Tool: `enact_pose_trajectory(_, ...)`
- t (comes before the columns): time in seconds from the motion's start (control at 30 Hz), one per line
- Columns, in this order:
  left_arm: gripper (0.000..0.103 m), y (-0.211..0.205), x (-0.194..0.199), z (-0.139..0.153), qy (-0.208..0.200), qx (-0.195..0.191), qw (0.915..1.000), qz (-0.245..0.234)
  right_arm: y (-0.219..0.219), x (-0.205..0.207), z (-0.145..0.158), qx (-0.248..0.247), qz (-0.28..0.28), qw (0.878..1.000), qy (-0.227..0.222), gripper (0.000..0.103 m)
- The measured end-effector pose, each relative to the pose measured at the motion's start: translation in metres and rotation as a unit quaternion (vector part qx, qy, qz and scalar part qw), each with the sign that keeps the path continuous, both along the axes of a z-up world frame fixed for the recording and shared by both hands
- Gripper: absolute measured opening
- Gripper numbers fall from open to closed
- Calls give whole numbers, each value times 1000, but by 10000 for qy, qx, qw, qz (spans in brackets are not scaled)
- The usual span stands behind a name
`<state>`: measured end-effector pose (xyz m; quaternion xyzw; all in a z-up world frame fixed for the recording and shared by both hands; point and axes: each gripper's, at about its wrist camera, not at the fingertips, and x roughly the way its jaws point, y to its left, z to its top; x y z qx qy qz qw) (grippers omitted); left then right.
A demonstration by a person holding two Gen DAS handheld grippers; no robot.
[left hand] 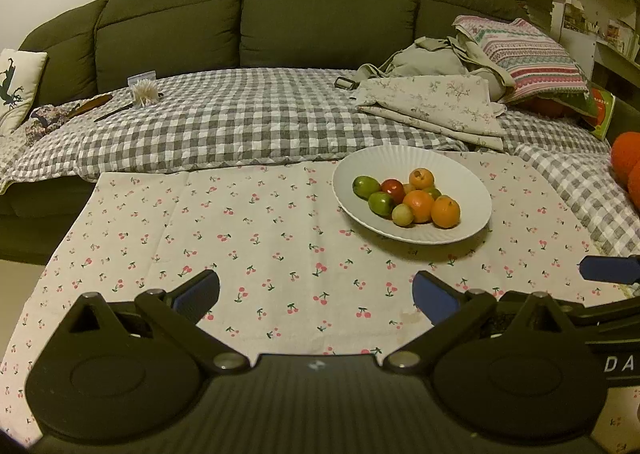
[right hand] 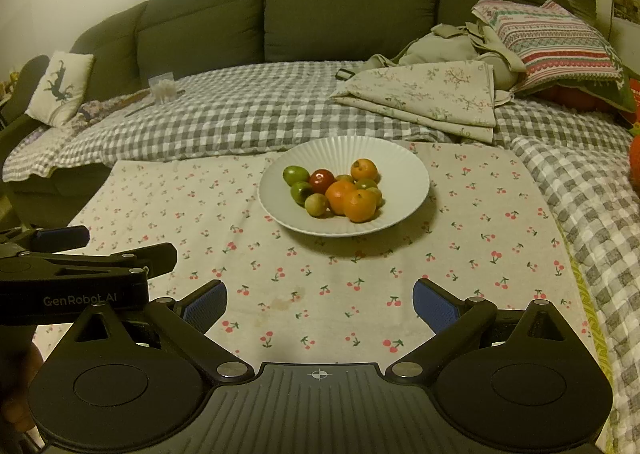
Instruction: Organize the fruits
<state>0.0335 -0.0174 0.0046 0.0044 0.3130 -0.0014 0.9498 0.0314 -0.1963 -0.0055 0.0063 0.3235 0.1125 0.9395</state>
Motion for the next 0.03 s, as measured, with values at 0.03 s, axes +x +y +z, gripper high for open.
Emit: enact_pose_trajectory(0.03, 102, 0, 0, 0, 6, -5, 10000, 0, 0, 0, 0, 2, 2, 10000, -2, 100)
